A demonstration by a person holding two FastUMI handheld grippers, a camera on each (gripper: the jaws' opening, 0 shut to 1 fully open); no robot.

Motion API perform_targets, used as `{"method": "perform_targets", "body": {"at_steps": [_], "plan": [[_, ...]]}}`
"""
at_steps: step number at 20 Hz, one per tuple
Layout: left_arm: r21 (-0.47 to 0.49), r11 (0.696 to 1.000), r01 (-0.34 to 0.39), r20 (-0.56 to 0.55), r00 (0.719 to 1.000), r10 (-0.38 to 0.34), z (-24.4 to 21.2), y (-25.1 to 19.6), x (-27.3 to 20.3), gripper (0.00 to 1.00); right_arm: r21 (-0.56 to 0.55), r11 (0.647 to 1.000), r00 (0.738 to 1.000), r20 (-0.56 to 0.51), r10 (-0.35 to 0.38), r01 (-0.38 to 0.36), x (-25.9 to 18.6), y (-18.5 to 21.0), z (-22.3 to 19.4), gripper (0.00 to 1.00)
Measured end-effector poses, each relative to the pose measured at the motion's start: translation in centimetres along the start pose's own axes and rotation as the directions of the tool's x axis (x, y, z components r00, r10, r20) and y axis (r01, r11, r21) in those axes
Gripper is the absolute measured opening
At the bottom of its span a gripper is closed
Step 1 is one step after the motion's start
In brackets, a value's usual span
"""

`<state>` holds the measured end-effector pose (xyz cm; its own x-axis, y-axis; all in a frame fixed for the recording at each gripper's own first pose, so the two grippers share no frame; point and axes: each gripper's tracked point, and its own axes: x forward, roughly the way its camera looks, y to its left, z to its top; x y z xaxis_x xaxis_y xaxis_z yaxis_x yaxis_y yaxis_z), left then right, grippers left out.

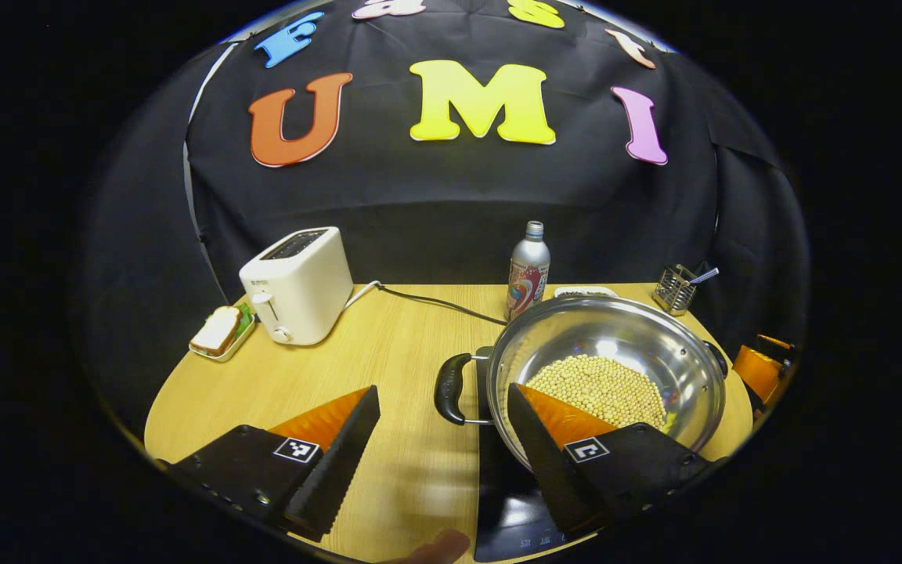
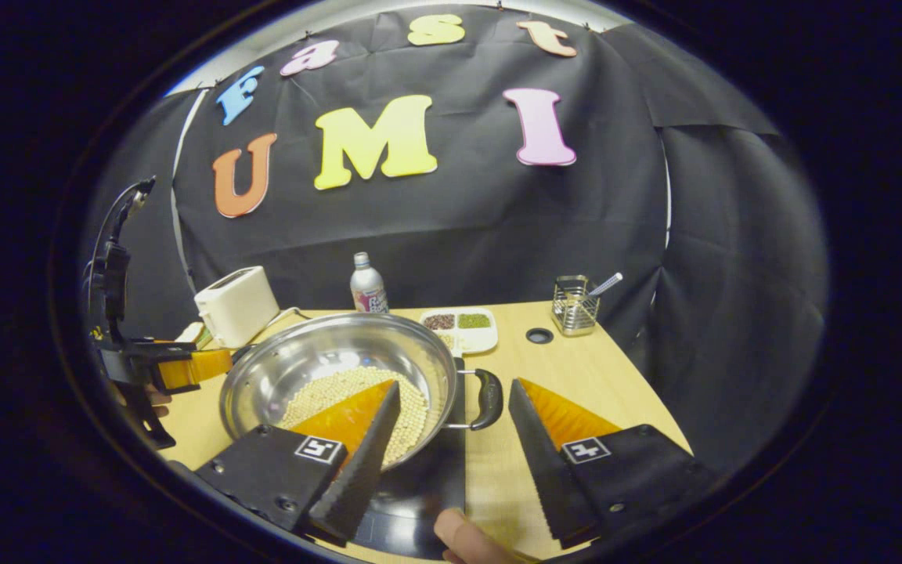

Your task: First push the handle of the pot to place it horizontally, then grasp the pot with both hands and set it on the induction cooktop.

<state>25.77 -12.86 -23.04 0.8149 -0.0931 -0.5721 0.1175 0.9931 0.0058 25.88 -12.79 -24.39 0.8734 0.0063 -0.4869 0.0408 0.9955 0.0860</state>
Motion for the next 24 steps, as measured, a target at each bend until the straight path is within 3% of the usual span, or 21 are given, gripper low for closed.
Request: {"method": "perform_targets", "body": {"at_steps": [1, 2, 14, 17, 21, 24], "plan": [[-0.005, 1.0, -0.001, 0.019, 1.0, 0.001, 0.3, 0.2, -1.1, 0.88, -0.007, 1.0, 1.0, 0.02, -0.007, 0.007, -1.3, -0.1, 0.2, 0.92], [-0.007, 1.0, 0.001, 0.036, 0.999, -0.001, 0.5, 0.2, -2.4, 0.97, -0.007, 1.0, 0.999, 0.035, -0.011, 0.012, -2.6, -0.1, 0.5, 0.99], [-0.003, 1.0, 0.017, 0.213, 0.977, -0.016, 2.5, 0.6, -17.3, 0.98, -0.008, 1.0, 0.976, 0.218, -0.018, 0.021, -17.6, 1.0, 3.4, 0.99], [-0.008, 1.0, 0.011, 0.289, 0.957, -0.008, 3.7, 0.7, -21.8, 0.97, -0.009, 0.999, 0.965, 0.261, -0.032, 0.036, -21.4, 1.4, 4.0, 0.99], [0.026, 0.996, -0.087, 0.378, 0.923, 0.071, 4.1, 2.2, -27.4, 0.97, -0.014, 0.999, 0.947, 0.318, -0.042, 0.049, -27.2, 2.2, 4.3, 1.0], [0.016, 0.996, -0.083, 0.413, 0.908, 0.069, 3.1, 2.1, -30.8, 0.96, -0.002, 0.998, 0.932, 0.359, -0.053, 0.058, -31.2, 2.3, 4.1, 1.0]]}}
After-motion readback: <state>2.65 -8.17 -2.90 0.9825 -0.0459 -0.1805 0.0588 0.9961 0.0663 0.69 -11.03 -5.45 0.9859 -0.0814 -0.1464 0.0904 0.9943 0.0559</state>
